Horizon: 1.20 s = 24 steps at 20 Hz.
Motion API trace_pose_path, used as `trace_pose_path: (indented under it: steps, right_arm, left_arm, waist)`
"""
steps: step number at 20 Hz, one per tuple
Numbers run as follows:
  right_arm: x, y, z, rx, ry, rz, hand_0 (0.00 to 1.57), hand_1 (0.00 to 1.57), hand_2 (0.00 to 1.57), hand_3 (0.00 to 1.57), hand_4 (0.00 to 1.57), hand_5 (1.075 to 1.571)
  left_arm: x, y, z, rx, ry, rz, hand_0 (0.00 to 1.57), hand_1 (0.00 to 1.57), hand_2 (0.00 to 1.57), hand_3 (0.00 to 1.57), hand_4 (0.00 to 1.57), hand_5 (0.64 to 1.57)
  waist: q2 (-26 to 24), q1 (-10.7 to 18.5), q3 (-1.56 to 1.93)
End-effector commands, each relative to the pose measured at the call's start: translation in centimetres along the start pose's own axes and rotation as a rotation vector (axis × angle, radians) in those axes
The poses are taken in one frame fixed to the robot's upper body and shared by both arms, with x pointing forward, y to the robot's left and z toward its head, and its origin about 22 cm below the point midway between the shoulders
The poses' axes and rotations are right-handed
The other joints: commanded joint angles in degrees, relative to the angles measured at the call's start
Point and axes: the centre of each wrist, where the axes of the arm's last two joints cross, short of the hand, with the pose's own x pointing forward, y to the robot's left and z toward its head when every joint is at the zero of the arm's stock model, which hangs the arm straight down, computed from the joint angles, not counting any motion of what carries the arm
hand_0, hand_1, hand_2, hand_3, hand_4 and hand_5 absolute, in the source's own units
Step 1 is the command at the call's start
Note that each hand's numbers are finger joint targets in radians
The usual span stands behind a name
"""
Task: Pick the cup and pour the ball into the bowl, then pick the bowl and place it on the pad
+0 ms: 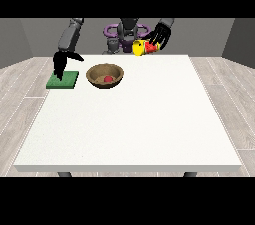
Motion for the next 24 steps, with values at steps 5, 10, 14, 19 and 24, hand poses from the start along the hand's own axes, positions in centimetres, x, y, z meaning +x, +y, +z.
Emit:
trace_pose_path:
  steps: [5,10,14,19,24]
  right_arm:
    - [0.3,5.2,-2.0,0.089,-0.040,-0.050,0.00,0.00,0.00,0.00,0.39,1.570]
    - [0.6,7.1,-2.4,0.159,-0.015,-0.055,0.00,0.00,0.00,0.00,0.33,1.559]
    - [-0.5,10.8,-2.2,0.194,0.064,-0.028,0.00,0.00,0.00,0.00,0.11,1.541]
    - [-1.8,9.3,-1.5,0.188,0.085,-0.019,0.00,0.00,0.00,0.00,0.03,1.542]
    - [-4.7,8.5,0.2,0.131,0.088,-0.092,0.00,0.00,0.00,0.00,0.25,1.550]
  left_arm:
    - [-3.1,1.5,0.1,0.120,0.094,0.545,0.52,0.52,0.00,0.00,0.83,1.545]
    - [-7.1,-1.3,4.0,0.160,0.144,0.690,0.00,0.00,0.00,0.00,0.00,1.531]
    - [-9.3,-2.6,5.0,0.105,0.233,0.708,0.00,0.00,0.00,0.00,0.00,1.519]
    - [-10.6,-1.2,5.0,0.101,0.213,0.711,0.00,0.00,0.00,0.00,0.00,1.533]
    - [-6.1,-1.6,4.2,0.074,0.161,0.740,0.00,0.00,0.00,0.00,0.00,1.549]
  waist:
    - [7.1,-3.3,0.03]
    - [8.0,-6.3,0.15]
    - [3.0,-9.6,0.24]
    - [3.2,-9.0,0.28]
    - [4.6,-5.8,0.32]
